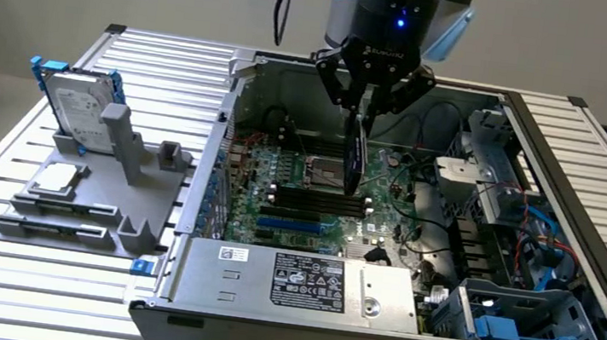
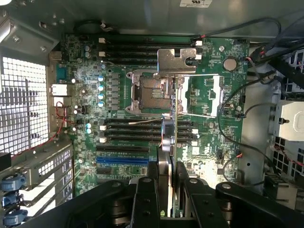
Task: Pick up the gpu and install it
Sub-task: 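Insert the gpu into the slot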
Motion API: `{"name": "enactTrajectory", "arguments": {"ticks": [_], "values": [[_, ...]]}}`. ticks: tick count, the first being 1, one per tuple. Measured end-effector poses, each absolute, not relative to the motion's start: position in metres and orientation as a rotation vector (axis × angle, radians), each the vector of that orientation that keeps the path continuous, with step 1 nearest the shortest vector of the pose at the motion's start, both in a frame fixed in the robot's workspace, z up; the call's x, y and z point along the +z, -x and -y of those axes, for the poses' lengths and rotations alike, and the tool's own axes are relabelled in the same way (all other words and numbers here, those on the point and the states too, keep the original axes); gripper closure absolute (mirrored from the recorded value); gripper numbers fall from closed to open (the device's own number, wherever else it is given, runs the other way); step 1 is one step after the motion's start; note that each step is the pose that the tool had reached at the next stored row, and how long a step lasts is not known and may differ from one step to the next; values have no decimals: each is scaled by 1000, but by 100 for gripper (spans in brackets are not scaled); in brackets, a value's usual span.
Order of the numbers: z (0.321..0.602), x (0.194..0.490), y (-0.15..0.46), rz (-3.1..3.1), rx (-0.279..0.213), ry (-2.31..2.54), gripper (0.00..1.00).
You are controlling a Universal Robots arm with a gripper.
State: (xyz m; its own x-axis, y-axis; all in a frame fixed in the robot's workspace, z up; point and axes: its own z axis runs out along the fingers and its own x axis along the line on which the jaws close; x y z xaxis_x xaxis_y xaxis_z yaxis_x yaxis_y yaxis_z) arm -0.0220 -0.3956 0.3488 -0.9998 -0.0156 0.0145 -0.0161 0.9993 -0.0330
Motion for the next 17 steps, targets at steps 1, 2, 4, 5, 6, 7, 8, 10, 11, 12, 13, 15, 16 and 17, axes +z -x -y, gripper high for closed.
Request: {"name": "enactTrajectory", "arguments": {"ticks": [1,2,4,5,6,7,8,10,11,12,13,15,16,17], "values": [[396,349,22,3127,52,-25,74],[396,349,22,3127,52,-25,74],[396,349,22,3127,52,-25,74],[396,349,22,3127,52,-25,74],[396,349,22,3127,52,-25,74],[396,349,22,3127,52,-25,74],[396,349,22,3127,52,-25,74],[396,349,22,3127,51,-26,74],[396,349,22,3127,51,-42,74],[396,349,22,3127,51,-70,74],[396,349,22,3126,52,-97,74],[396,349,22,3124,52,-156,74],[396,349,22,3123,52,-184,74],[396,349,22,3122,53,-212,74]]}}
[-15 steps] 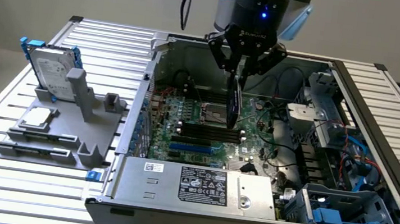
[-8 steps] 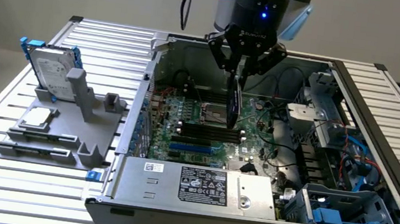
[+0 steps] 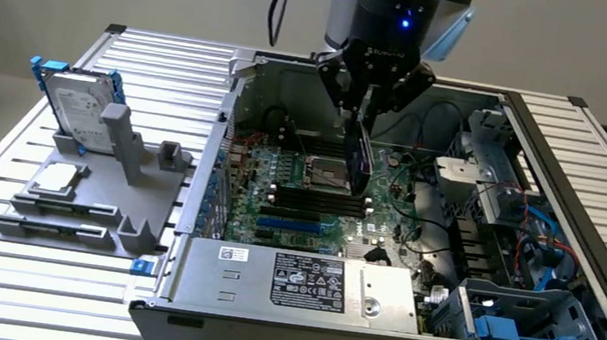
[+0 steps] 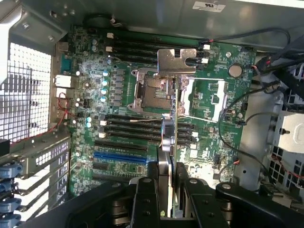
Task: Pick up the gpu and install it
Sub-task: 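Insert the gpu into the slot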
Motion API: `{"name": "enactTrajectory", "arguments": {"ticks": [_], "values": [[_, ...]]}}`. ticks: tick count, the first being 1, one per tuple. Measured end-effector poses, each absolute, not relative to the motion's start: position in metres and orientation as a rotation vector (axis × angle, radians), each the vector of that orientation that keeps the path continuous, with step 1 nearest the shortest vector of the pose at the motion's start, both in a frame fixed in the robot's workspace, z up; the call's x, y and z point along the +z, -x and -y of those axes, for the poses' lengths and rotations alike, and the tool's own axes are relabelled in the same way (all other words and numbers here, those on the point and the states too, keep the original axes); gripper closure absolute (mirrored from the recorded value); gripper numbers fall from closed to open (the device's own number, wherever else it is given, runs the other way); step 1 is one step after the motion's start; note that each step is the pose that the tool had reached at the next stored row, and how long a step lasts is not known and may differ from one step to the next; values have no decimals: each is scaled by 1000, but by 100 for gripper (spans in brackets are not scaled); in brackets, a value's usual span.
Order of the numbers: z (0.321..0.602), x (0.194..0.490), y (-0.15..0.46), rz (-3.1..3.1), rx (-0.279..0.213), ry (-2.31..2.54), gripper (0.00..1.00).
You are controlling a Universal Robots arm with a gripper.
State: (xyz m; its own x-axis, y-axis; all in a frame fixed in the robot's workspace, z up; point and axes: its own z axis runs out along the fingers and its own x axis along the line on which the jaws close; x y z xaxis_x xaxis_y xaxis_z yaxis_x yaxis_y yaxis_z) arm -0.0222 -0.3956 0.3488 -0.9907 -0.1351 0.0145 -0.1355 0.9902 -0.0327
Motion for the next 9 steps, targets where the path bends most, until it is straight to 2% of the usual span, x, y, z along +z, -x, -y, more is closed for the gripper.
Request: {"name": "enactTrajectory", "arguments": {"ticks": [9], "values": [[396,349,22,3097,54,-468,74]]}}
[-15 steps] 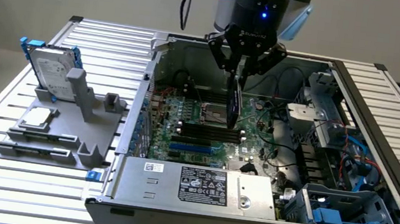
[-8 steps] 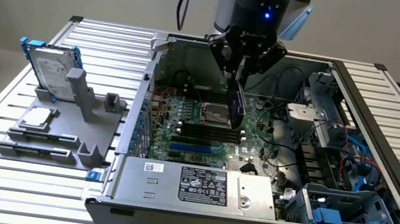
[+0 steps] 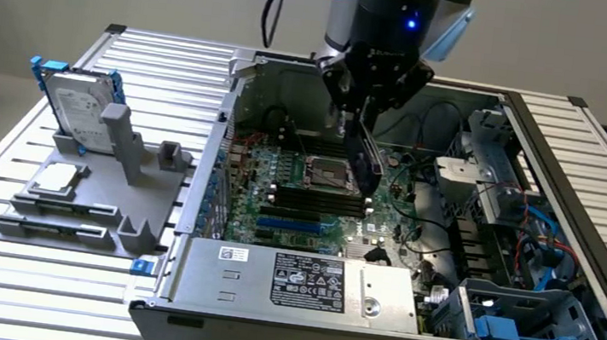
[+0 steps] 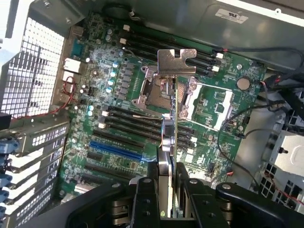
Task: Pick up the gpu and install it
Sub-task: 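Insert the gpu into the slot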
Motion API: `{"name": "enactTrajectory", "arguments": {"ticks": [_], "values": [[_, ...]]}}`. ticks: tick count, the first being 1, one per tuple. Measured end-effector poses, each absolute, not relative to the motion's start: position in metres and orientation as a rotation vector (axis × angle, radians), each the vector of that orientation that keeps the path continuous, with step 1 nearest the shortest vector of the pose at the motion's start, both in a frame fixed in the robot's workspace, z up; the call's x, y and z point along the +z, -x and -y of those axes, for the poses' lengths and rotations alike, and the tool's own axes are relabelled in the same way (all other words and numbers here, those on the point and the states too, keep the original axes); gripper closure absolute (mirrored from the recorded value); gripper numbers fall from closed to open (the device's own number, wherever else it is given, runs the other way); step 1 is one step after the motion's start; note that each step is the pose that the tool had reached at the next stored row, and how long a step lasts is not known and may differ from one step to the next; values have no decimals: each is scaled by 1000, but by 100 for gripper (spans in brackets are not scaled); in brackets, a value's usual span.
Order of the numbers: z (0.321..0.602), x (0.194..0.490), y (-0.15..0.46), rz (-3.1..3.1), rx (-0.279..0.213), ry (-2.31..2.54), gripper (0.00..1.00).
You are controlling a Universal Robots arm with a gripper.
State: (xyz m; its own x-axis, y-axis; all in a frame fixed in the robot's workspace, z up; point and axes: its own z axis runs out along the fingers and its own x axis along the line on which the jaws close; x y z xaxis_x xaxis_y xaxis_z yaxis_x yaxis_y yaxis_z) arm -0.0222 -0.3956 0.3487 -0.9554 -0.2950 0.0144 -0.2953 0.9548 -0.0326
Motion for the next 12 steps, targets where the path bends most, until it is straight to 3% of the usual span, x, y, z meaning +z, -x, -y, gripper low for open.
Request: {"name": "enactTrajectory", "arguments": {"ticks": [12], "values": [[396,348,22,3031,55,-803,74]]}}
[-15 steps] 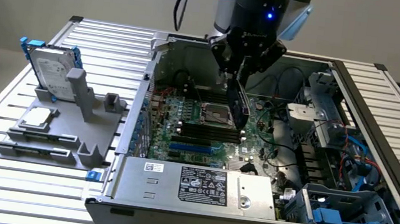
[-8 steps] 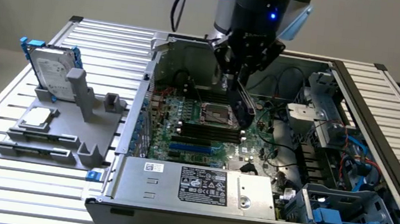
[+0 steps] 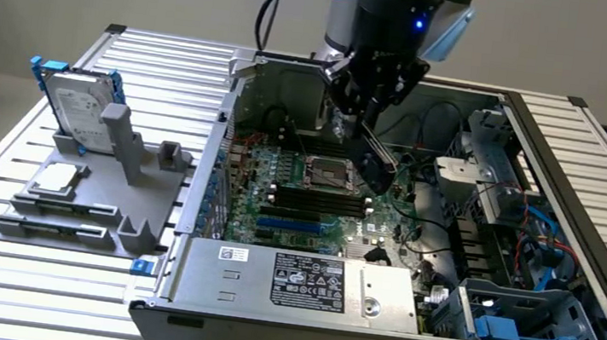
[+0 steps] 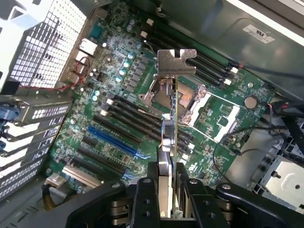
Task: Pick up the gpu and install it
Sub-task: 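Insert the gpu into the slot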
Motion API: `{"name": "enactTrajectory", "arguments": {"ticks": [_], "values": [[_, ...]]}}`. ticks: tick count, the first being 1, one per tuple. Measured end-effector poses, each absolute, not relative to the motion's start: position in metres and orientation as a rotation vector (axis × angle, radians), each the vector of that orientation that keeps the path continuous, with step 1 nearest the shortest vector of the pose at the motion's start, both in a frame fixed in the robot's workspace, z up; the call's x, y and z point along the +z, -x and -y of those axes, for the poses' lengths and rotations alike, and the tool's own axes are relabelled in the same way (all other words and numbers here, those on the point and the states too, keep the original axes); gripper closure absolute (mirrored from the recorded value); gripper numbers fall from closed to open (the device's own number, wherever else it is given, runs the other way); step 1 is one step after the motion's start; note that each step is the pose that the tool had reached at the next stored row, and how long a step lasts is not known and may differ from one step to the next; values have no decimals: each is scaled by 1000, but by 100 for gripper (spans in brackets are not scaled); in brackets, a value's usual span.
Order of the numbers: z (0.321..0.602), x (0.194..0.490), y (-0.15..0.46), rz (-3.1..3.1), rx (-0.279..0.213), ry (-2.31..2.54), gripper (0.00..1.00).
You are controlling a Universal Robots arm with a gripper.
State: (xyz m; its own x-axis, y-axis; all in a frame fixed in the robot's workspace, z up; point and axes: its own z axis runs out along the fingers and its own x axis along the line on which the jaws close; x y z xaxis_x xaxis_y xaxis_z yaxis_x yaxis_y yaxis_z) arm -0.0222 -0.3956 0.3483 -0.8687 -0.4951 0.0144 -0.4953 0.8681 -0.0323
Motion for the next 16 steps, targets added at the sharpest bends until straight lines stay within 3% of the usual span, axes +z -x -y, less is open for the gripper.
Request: {"name": "enactTrajectory", "arguments": {"ticks": [16], "values": [[396,345,22,2893,50,-1225,74]]}}
